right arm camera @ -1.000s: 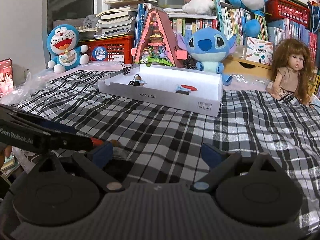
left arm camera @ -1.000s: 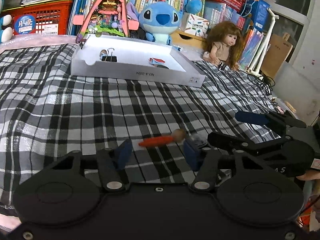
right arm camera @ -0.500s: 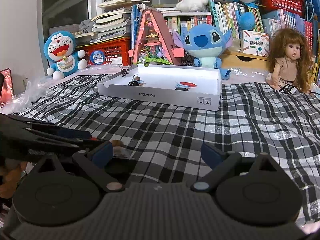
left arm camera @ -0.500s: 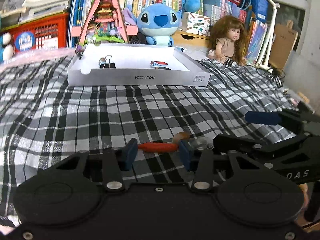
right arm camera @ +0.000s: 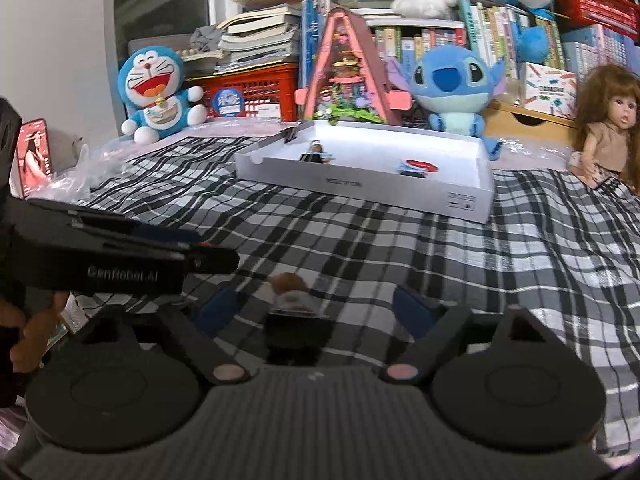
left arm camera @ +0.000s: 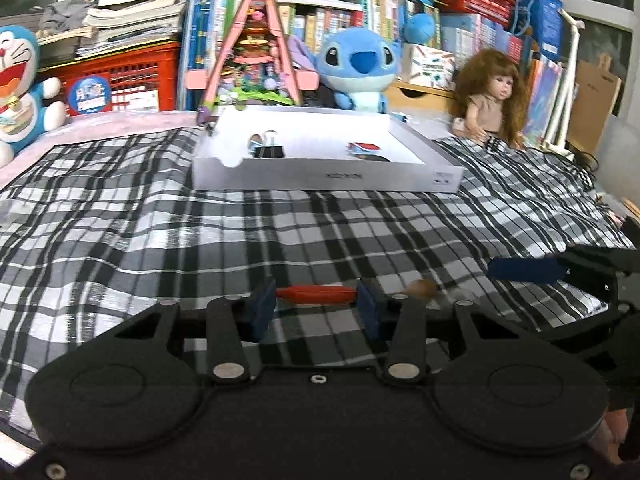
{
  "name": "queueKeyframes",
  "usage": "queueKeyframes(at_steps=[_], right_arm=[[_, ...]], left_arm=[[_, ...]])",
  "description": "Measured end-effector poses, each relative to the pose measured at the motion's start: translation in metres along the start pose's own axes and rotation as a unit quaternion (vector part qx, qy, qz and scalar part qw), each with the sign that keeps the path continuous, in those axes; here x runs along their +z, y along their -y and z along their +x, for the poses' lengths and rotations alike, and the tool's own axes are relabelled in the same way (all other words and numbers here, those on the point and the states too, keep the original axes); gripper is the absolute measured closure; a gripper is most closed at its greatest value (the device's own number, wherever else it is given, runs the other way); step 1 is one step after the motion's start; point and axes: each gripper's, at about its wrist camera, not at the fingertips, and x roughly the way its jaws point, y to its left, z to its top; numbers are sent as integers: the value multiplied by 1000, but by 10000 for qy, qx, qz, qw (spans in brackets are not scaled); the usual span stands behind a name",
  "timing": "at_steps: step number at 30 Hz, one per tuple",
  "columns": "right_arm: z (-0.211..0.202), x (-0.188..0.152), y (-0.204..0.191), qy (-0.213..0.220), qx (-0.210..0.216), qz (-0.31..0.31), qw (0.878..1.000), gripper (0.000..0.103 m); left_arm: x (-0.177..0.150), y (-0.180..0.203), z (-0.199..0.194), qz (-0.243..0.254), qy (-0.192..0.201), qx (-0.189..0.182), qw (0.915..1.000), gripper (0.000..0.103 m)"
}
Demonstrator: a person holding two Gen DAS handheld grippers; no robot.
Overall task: Organize rigid objects
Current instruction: 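Grasp a second red stick with the left gripper while the right gripper grasps the clear red-based cap, then carry the red stick and clear cap up and over the white box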
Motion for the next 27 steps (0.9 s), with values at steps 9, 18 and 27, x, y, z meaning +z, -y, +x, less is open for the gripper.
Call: queueKeyframes(at_steps=[9, 18, 27], right_arm=[[10, 4, -8, -272, -42, 32, 9996, 65], [6, 12, 5, -117, -138, 260, 9995, 65], [9, 21, 14, -25, -306, 344, 9989, 65]], left_arm=[[-1, -1, -1, -13, 2, -16, 10000, 61], [5, 1, 2, -40, -9, -43, 10000, 61], [18, 0, 10, -108, -36, -35, 9999, 61]])
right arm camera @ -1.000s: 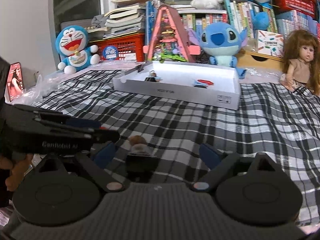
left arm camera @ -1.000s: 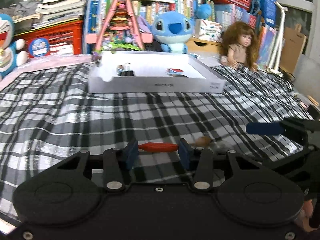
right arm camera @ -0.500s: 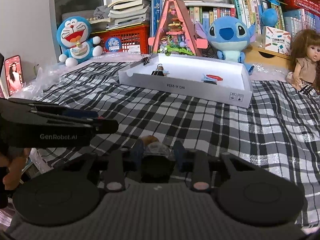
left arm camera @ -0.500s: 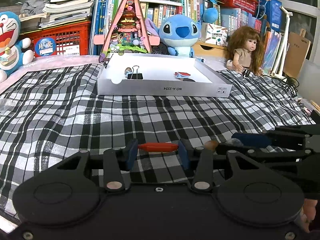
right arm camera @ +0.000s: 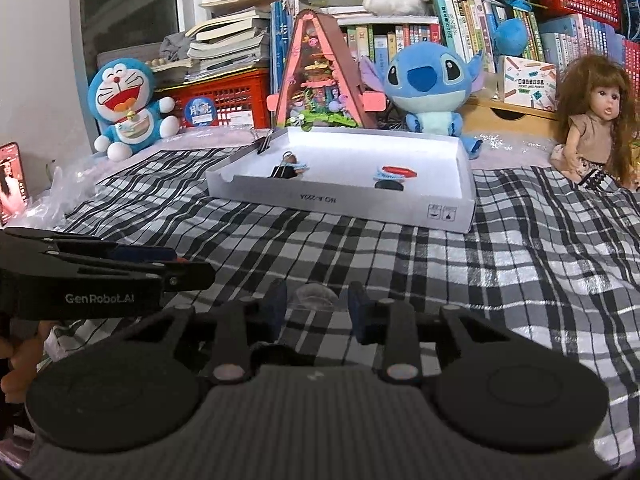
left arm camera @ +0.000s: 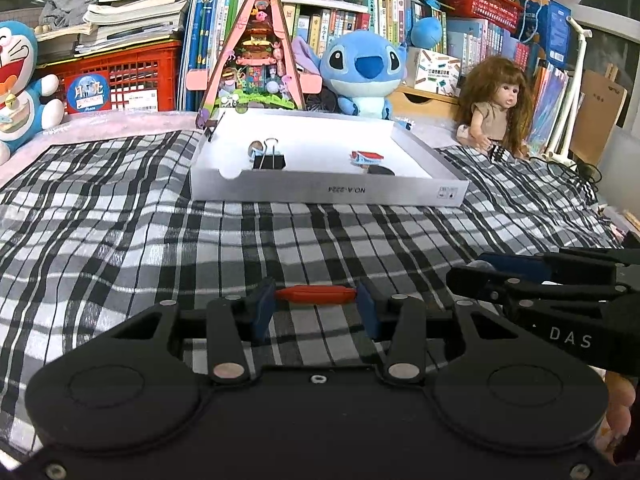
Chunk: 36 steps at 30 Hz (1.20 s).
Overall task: Organize rigid objects
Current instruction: 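Carry the red stick and clear cap up and over the white box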
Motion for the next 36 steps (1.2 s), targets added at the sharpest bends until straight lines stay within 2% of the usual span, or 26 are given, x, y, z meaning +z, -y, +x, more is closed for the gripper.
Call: queueKeyframes(at_steps=[18, 27, 36], right_arm=[[19, 46, 23, 219, -190, 336, 9990, 65], [34, 64, 36, 195, -227, 493, 9983, 65], [50, 81, 47, 129, -245, 674, 9973, 65]], left_arm=[[44, -5, 17, -117, 169, 48, 9998, 61], [69, -10, 30, -180, 260, 156, 9994, 61], [87, -17, 50, -307, 176, 144, 9993, 61]])
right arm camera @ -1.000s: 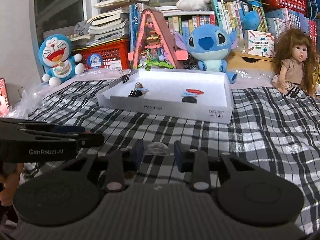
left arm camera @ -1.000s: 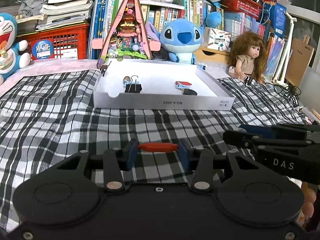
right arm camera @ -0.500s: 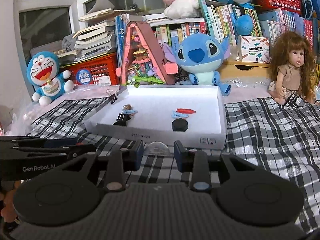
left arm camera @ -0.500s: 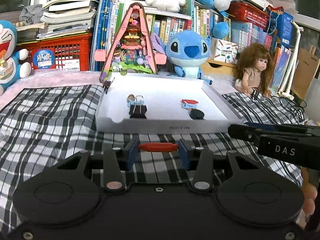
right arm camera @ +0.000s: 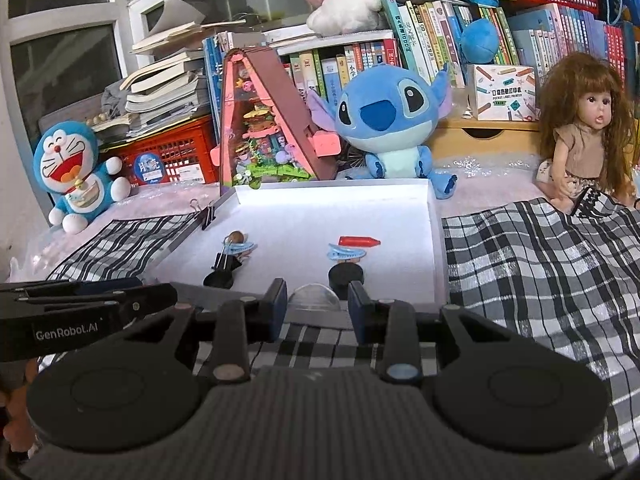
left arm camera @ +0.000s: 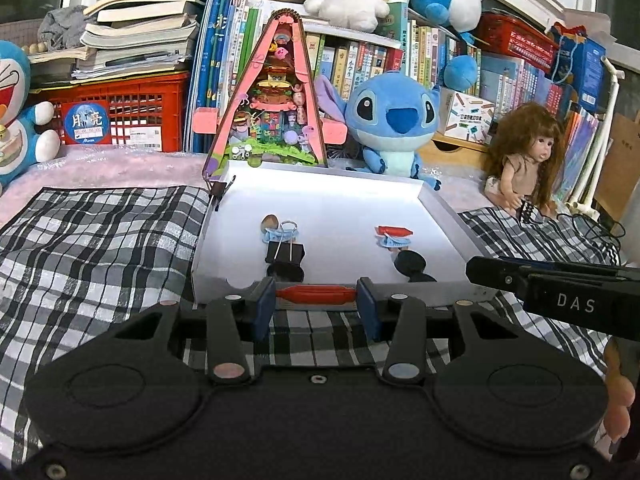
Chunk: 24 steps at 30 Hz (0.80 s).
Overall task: Organize rigid objects
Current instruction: 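Carry the red stick and clear cap up and over the white box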
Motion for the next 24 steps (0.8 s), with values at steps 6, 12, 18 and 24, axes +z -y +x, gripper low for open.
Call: queueKeyframes(at_steps=[6, 12, 18, 24], right_arm=[[17, 16, 5, -151, 2, 137, 9998, 65], [37, 39, 13, -249, -50, 373, 9990, 65], [66, 62, 21, -481, -1, 677, 9965, 65], [95, 72, 28, -616, -104, 838, 9945, 65]], left_arm=[[20, -7, 19, -143, -178, -82, 9997, 61], [46, -15, 48, -444, -369, -236, 9981, 61], [70, -19, 84, -672, -499, -200, 9963, 61], [85, -26, 117, -773, -480, -212, 9956, 61]])
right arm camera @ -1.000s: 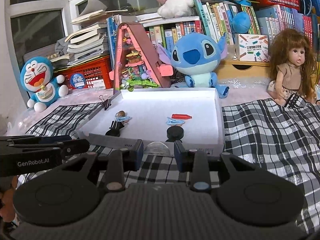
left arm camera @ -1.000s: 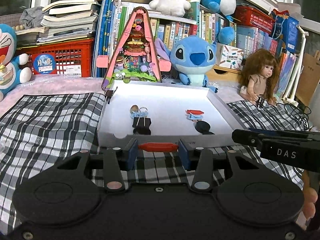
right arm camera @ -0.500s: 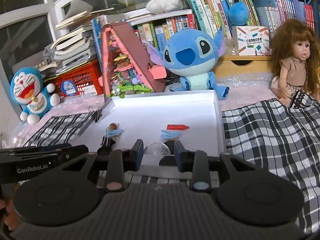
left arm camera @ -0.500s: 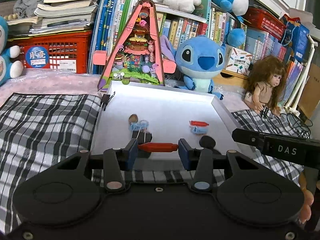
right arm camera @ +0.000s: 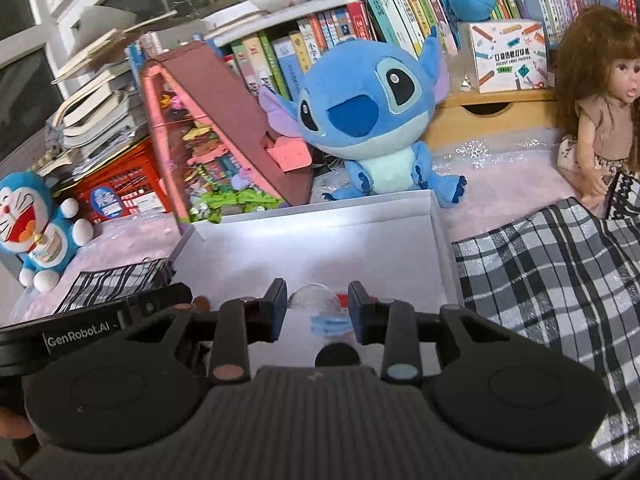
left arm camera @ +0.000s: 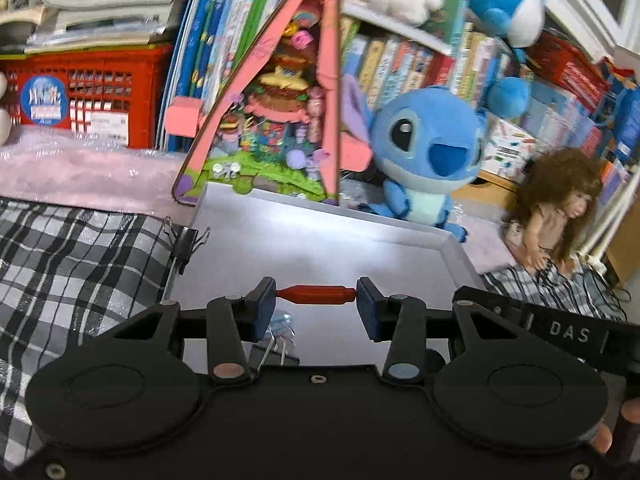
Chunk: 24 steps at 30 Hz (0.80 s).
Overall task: Organize rigid objects
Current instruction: 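Carry the red stick and clear cap up and over the white box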
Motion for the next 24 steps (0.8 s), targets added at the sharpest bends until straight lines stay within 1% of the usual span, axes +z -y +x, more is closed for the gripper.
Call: queueKeyframes(at_steps=[3, 8, 13, 24], right_arm=[[13, 4, 4, -53, -3, 106, 9999, 65], [35, 7, 7, -136, -157, 114, 9997, 64], [51, 7, 8, -94, -166, 123, 9997, 64], [74, -2, 3, 4, -343, -171, 9993, 64]], left_arm=[[4, -4, 14, -13, 8, 94, 10000, 61], [7, -8, 33, 18, -41, 321, 9995, 61], [7, -10, 48, 58, -43, 532, 9986, 61], [-1, -9, 63, 193, -110, 712, 9972, 61]])
